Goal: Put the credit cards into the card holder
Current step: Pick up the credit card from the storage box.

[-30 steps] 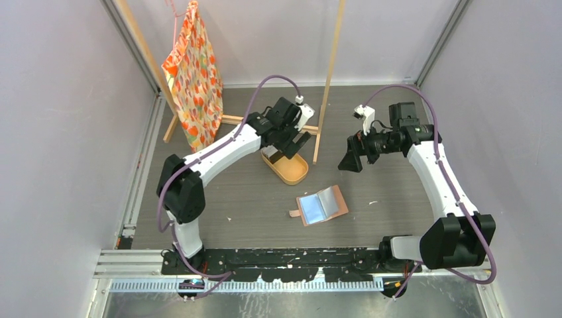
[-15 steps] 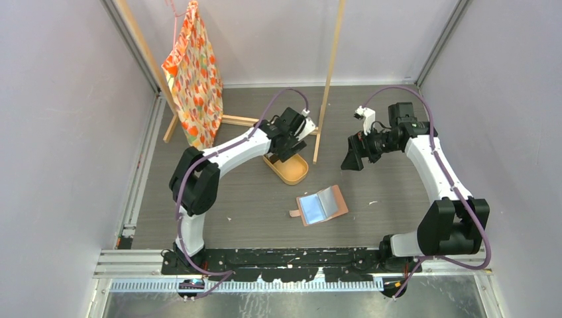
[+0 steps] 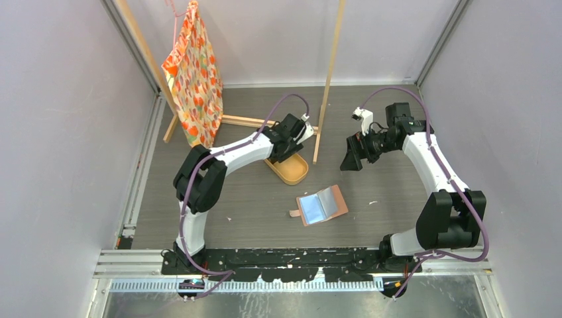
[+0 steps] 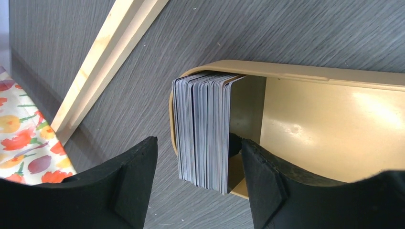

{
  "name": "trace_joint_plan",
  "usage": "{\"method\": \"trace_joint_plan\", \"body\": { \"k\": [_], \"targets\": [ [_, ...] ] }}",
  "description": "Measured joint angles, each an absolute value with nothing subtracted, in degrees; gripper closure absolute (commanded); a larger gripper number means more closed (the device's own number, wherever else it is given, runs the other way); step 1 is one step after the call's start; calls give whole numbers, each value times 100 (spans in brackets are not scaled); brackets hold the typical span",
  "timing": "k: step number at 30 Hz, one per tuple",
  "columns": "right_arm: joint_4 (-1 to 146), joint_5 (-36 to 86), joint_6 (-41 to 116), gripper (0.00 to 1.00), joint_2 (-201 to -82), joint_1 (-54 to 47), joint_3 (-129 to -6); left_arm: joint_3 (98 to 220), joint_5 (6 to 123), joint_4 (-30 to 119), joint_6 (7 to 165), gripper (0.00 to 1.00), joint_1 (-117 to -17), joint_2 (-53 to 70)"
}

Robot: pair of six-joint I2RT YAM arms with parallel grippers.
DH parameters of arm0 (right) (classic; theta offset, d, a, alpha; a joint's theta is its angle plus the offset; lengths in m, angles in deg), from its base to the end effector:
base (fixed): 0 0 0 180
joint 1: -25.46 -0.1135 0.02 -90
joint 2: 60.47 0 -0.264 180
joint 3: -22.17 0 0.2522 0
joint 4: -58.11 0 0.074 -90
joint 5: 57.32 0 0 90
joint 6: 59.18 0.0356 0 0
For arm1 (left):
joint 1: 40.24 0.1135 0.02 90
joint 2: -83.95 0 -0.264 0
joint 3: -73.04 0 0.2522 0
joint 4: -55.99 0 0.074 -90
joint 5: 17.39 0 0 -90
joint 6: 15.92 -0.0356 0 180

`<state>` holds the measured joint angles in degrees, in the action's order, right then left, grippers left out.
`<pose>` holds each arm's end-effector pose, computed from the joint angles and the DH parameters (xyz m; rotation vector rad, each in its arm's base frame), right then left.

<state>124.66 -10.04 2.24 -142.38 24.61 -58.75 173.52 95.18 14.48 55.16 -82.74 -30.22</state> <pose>0.2729 0.0282 0.2780 -0.8136 2.3423 0.8211 0.3293 -0.2832 0.2069 1.1210 2.1876 0.3221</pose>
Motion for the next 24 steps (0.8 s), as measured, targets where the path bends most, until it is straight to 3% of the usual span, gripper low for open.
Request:
{"method": "trace_joint_plan", "body": {
  "k": [24],
  "targets": [
    [12484,-1004,203,0,-14238,2461,-5875,16974,9791,1979,5534,43,-8340,-3011]
  ]
}}
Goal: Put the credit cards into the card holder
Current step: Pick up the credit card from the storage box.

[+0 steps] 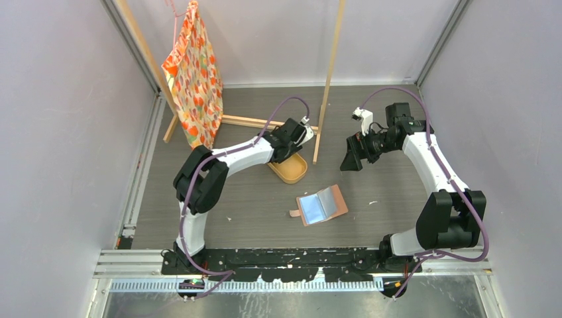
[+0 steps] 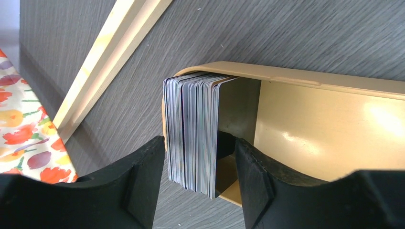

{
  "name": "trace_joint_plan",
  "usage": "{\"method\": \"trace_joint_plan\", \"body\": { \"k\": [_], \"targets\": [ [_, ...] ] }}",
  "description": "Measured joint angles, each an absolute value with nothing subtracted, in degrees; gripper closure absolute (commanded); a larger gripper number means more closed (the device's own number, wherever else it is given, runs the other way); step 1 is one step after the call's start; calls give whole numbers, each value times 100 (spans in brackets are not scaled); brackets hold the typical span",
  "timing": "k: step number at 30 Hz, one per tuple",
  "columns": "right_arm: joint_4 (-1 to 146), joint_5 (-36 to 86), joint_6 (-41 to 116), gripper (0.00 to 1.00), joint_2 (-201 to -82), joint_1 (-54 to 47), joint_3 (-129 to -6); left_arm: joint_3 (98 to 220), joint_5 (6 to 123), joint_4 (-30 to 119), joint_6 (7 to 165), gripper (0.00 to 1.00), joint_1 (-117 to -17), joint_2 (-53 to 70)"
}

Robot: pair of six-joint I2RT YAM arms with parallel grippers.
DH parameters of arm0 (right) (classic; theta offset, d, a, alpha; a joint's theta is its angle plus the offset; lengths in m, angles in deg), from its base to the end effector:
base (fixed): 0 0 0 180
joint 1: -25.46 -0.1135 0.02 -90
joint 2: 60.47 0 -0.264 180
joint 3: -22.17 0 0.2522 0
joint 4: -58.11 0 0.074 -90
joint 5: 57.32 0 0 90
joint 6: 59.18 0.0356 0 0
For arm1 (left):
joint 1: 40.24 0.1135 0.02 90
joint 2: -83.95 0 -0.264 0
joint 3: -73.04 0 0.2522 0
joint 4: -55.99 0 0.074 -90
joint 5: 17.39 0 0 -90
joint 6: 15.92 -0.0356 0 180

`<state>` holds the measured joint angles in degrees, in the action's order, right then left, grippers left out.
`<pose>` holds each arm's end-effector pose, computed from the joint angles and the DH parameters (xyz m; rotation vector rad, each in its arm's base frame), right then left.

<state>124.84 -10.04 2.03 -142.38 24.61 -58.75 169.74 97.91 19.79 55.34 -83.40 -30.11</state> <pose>0.2726 0.0282 0.2778 -0.8170 2.3430 0.8213 0.3251 -0.2840 0.1939 1.0866 2.1582 0.3609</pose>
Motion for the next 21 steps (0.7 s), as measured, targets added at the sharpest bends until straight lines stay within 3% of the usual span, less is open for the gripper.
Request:
{"method": "trace_joint_plan", "body": {
  "k": [14,17,21],
  "targets": [
    [12512,-1004,200,0,-14238,2461,-5875,16812,9857,2193,5545,53,-8342,-2821],
    [12521,-1009,198,0,-14238,2494,-5875,16810,9852,2204,5543,45,-8342,-2810],
    [12551,-1024,198,0,-14238,2595,-5875,16773,9852,2243,5516,21,-8333,-2777]
  ]
}}
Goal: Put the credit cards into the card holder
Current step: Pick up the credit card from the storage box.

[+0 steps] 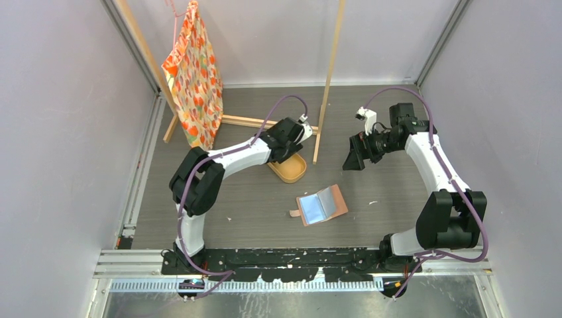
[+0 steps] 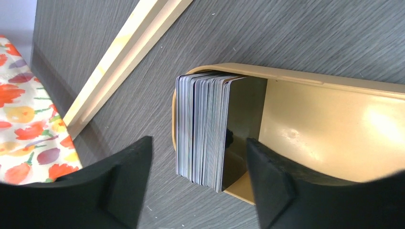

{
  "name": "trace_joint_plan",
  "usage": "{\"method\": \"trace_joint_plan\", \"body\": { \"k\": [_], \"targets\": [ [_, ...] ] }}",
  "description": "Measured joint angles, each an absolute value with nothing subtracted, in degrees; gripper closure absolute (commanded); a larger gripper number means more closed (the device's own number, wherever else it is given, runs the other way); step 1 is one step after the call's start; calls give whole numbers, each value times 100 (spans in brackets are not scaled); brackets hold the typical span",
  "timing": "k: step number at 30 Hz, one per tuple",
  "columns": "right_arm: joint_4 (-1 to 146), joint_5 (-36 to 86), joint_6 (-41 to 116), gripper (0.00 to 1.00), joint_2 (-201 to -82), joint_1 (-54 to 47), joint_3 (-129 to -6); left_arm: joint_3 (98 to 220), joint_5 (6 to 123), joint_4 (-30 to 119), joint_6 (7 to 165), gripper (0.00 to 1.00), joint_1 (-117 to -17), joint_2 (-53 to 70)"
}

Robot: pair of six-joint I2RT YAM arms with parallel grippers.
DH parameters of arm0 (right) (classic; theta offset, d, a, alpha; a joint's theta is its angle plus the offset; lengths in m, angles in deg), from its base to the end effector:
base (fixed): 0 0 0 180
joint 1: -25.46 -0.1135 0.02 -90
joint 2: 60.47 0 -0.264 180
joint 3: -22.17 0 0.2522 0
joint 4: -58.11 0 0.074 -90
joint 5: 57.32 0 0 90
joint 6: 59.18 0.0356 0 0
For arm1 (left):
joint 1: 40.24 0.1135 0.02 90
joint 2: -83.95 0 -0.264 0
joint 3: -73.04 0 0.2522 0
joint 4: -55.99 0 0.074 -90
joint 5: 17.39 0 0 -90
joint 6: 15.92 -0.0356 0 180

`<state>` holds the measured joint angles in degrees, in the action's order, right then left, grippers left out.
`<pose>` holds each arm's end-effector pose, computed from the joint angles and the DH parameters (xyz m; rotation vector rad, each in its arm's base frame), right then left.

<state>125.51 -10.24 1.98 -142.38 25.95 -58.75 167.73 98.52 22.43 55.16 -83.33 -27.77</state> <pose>0.2721 0.0219 0.2775 -0.7866 2.3556 0.8222 0.3218 -0.2798 0.2030 1.0486 2.1220 0.3538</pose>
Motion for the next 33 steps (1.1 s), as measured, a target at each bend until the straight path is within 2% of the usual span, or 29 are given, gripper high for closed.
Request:
{"method": "trace_joint_plan", "body": {
  "k": [2,5,16,22,33],
  "targets": [
    [12551,-1026,198,0,-14238,2612,-5875,16768,9854,2259,5501,14,-8322,-2775],
    [12562,-1039,198,0,-14238,2619,-5875,16775,9850,2246,5425,11,-8285,-2777],
    [12573,-1048,176,0,-14238,2619,-5875,16996,9400,2018,5425,13,-8023,-2926],
    [12573,-1048,157,0,-14238,2619,-5875,17004,9245,1951,5473,26,-7971,-2934],
    [12573,-1050,137,0,-14238,2619,-5875,16976,9214,1961,5571,35,-7971,-2886]
  ]
}}
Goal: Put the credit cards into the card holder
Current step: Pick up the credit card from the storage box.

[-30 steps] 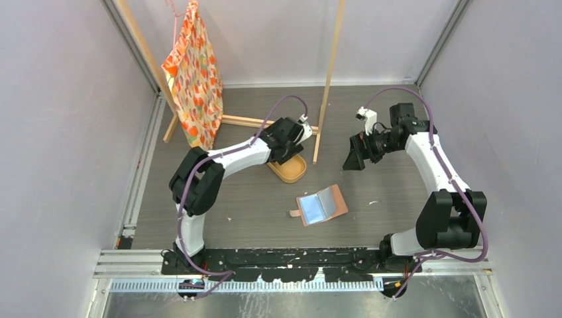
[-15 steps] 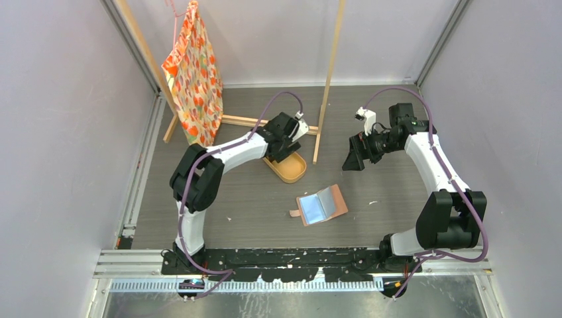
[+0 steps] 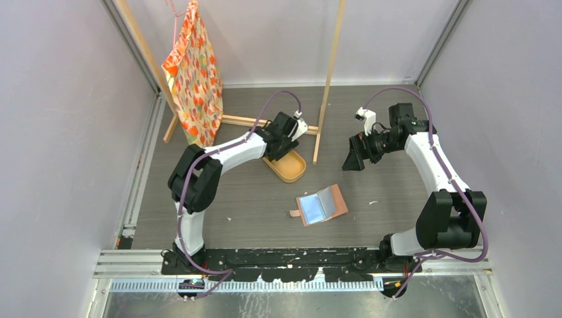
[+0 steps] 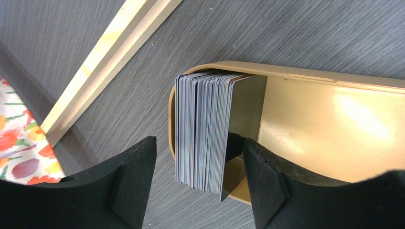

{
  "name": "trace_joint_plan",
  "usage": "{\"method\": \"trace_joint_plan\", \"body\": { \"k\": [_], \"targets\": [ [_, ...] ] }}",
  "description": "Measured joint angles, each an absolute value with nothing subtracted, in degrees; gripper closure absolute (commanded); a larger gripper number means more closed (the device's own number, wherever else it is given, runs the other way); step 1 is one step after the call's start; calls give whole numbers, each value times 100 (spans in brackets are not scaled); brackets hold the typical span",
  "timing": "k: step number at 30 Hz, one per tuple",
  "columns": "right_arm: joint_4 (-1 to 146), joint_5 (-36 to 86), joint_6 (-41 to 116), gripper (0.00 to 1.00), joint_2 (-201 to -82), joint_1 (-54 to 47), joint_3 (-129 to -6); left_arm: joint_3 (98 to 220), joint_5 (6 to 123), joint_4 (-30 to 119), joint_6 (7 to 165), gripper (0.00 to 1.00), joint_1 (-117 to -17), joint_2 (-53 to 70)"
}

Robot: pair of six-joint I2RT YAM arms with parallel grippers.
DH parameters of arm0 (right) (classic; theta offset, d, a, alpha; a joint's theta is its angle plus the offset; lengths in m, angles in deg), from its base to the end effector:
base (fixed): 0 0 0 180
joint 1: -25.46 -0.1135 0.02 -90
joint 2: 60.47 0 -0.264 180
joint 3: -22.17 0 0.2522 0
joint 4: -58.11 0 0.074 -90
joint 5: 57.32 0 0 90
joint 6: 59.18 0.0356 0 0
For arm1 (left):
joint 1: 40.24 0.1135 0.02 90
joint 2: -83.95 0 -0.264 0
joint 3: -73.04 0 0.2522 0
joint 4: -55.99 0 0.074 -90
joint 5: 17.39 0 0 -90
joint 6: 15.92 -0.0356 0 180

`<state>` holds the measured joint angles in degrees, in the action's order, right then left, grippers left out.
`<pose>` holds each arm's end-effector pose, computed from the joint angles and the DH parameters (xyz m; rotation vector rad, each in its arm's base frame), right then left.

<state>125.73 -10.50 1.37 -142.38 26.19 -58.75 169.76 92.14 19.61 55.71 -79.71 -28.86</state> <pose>0.2718 0.0209 0.2774 -0.7927 2.3508 0.8236 0.3397 -0.2643 0.2017 1.0497 2.1934 0.2597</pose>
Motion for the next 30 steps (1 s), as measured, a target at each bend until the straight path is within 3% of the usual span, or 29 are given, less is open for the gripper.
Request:
{"method": "trace_joint_plan", "body": {
  "k": [6,21,24,28,30],
  "targets": [
    [12580,-1050,137,0,-14238,2621,-5875,16934,9214,1981,5591,40,-7971,-2701],
    [12591,-1087,119,0,-14238,2621,-5875,16934,9146,2014,5623,90,-7981,-2622],
    [12591,-1089,119,0,-14238,2621,-5875,16934,9137,2014,5619,90,-7984,-2622],
    [12591,-1089,119,0,-14238,2621,-5875,16934,9120,2014,5615,85,-7986,-2622],
    [12591,-1089,119,0,-14238,2621,-5875,16934,9120,2014,5617,77,-7986,-2622]
  ]
}}
